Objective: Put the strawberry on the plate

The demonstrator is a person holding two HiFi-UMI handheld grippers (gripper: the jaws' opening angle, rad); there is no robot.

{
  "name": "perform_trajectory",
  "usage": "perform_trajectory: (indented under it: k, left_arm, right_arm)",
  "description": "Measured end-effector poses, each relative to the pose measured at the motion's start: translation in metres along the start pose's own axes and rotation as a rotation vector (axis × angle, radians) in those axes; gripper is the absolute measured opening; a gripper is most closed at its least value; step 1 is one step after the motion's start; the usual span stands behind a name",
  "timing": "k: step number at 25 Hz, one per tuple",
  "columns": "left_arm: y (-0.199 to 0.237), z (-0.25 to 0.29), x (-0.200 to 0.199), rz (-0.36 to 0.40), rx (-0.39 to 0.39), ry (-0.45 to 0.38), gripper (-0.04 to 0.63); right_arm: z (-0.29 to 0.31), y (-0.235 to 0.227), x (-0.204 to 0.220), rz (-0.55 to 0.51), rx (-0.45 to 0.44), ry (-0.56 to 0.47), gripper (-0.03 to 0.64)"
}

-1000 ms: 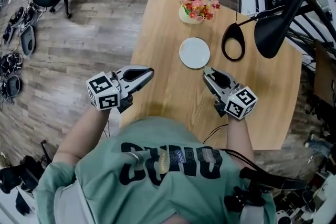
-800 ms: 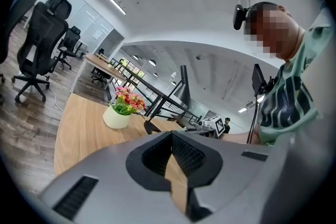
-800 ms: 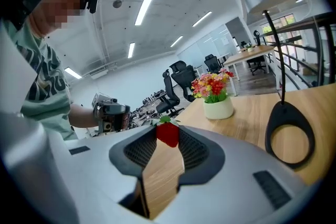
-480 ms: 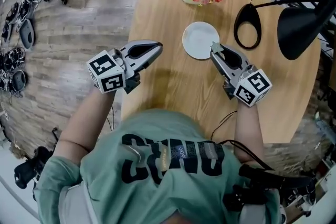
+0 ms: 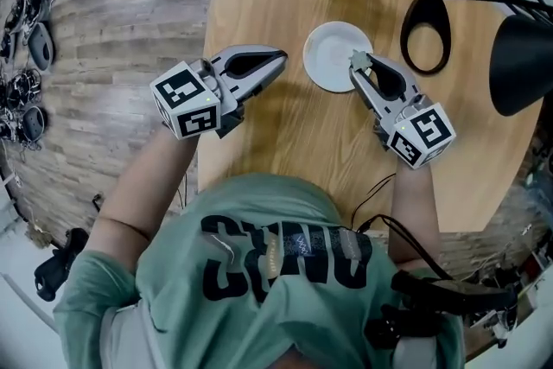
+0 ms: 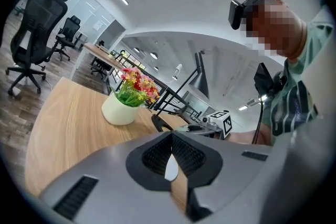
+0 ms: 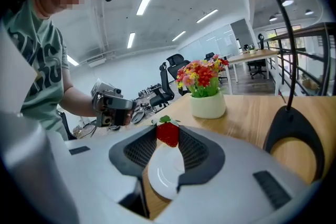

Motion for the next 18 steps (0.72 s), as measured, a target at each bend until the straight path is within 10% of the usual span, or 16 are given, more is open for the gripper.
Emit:
perform_trajectory:
  k: [18]
  left_arm:
    - [0.033, 0.030, 0.035, -0.007, -0.010, 0.065, 0.003]
  right_arm:
    - [0.038, -0.016, 0.025, -0.212, 0.090, 0.110, 0.132]
Point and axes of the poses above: the fingertips, and each gripper's own axes: z forward along the fingers, y to its left, x out of its underside, the point moved 3 cm from there along -z, backward along the fingers, and after that the axes turned 7 degrees about x, right-handed, at the moved point
